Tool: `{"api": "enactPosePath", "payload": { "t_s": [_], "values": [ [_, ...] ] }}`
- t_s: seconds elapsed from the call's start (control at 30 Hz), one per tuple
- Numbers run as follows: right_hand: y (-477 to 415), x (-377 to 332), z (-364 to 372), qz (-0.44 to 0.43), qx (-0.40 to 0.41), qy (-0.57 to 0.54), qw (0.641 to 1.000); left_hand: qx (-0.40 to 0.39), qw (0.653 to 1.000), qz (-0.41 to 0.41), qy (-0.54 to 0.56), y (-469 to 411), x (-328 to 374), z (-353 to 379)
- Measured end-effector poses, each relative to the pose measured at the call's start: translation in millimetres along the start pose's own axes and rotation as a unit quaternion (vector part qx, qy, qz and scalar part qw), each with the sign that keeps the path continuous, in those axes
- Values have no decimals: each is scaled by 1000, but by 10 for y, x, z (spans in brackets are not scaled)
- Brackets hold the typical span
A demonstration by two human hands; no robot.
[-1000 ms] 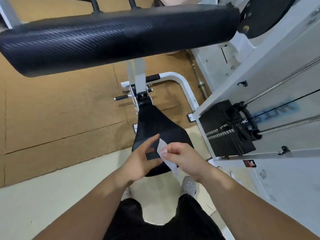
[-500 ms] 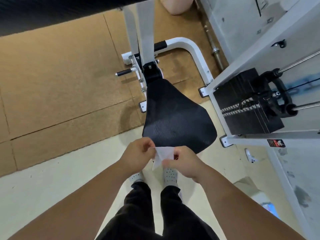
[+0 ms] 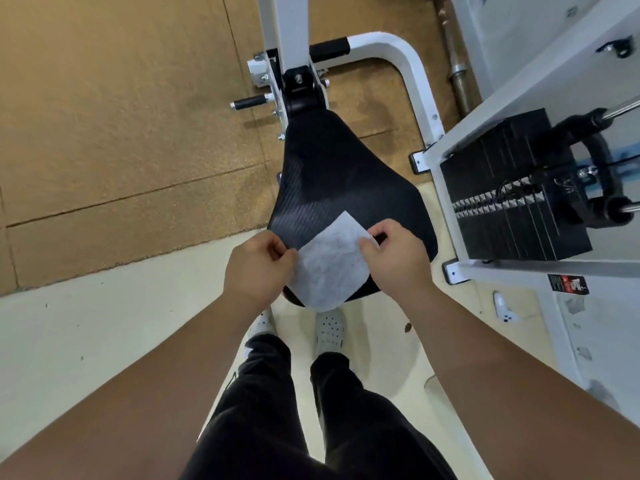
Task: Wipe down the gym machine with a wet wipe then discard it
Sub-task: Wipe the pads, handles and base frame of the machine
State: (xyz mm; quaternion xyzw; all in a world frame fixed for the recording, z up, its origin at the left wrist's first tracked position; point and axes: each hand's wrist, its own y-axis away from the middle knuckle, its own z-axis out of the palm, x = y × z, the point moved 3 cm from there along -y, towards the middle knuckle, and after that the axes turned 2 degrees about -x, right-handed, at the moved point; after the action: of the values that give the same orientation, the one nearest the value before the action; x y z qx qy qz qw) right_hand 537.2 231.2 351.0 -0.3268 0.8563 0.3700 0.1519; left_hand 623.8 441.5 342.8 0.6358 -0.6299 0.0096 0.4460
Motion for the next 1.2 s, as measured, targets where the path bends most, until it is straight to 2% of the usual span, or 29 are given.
{"api": "enactPosePath", "payload": {
  "t_s": [0.07, 0.13, 0.2, 0.3, 0.37, 0.43, 0.5, 0.67, 0.87, 1.03, 1.2],
  "values": [
    [1, -21, -28, -71, 90, 118, 986, 53, 998, -15, 5, -33, -58, 4],
    [68, -142, 32, -190, 153, 247, 938, 91, 994, -42, 44, -67, -133, 13],
    [142, -264, 259, -256, 98, 294, 916, 115, 987, -72, 90, -109, -192, 44],
    [168, -239, 720, -227, -3, 325, 918, 126, 963, -144, 190, -224, -303, 159],
    [112, -162, 891, -202, -18, 348, 915, 112, 933, -191, 283, -303, -352, 261],
    [-19, -132, 961, -203, -15, 357, 912, 95, 916, -209, 330, -353, -342, 355],
    [-207, -207, 963, -218, -15, 357, 908, 103, 917, -195, 333, -392, -343, 416],
    [-1091, -810, 849, -249, -1, 410, 877, 145, 950, -127, 246, -432, -503, 549],
    [-1811, -1338, 804, -294, -1, 439, 849, 225, 951, -75, 198, -426, -538, 615],
    [-1358, -1083, 839, -305, -13, 433, 848, 251, 947, -60, 190, -423, -541, 625],
    [-6, 75, 816, -357, -52, 419, 833, 281, 936, -44, 208, -430, -590, 668]
  ]
}}
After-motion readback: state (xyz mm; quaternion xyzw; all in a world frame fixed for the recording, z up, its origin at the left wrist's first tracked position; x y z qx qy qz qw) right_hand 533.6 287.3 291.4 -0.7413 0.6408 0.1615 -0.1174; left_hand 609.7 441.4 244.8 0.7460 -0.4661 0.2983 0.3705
